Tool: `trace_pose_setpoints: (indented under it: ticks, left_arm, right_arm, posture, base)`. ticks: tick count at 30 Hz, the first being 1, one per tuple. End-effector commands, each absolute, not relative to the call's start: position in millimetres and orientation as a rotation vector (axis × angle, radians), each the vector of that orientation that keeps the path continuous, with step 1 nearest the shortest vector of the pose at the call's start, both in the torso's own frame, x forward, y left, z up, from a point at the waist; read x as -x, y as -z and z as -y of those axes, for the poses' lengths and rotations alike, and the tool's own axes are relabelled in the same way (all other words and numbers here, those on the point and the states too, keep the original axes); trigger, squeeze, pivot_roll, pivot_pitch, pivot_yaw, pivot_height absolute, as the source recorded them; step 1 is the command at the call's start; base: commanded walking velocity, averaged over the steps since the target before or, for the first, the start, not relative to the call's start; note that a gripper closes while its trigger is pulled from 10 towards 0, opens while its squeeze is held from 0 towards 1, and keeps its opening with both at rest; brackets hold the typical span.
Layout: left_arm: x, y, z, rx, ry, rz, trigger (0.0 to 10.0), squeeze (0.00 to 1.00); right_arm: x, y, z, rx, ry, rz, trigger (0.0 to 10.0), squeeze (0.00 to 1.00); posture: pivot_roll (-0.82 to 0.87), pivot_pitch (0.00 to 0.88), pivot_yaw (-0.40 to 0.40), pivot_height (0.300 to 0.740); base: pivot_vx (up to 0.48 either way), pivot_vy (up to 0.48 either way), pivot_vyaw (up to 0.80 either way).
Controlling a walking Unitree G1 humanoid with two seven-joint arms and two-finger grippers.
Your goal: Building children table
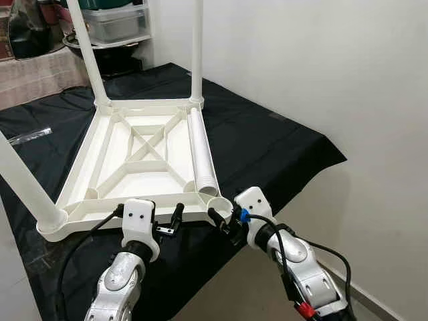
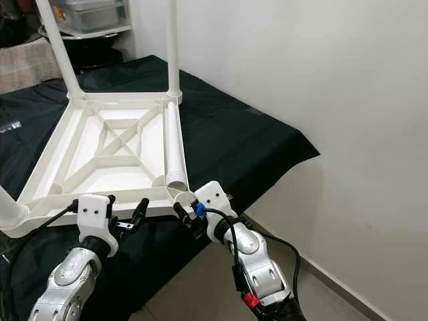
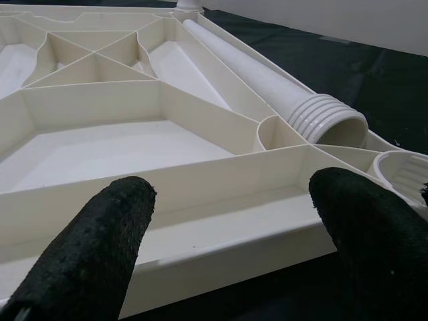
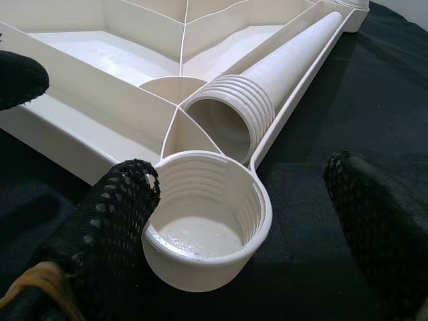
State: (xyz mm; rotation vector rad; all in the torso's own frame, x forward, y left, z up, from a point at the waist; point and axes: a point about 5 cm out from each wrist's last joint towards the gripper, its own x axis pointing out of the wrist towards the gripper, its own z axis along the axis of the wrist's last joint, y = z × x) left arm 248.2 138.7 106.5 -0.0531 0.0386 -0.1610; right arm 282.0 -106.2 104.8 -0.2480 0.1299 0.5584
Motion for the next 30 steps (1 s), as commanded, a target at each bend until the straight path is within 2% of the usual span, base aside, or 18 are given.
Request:
trace_pose_setpoints:
  ticks: [1,18,30]
  left_arm:
    - [-246.8,-104.0,-140.6,0.061,0.149,-0.053,10.0,0.0]
    - [-250.7,-100.6,-140.8,0.072,0.143,-0.065,10.0,0.0]
    - [-254.7,-102.8,-141.1,0.079,0.118,-0.046,10.0,0.0]
  right_arm:
    - [-280.1,-102.8,108.1,0.247,-0.556,-0.149,10.0,0.0]
    - [-283.4,-98.9,108.5,0.242,-0.556,-0.167,10.0,0.0]
    - [-287.8,-100.1,111.0,0.24,-0.55,-0.168,10.0,0.0]
  posture:
    - [-0.1,0.0,-0.048,0.74]
    - [-0.1,0.0,-0.034,0.74]
    - [-0.08,0.0,-0.077,0.74]
  base:
    - [0.0,0.0,0.0]
    - [0.0,0.0,0.0]
    - [0.0,0.0,0.0]
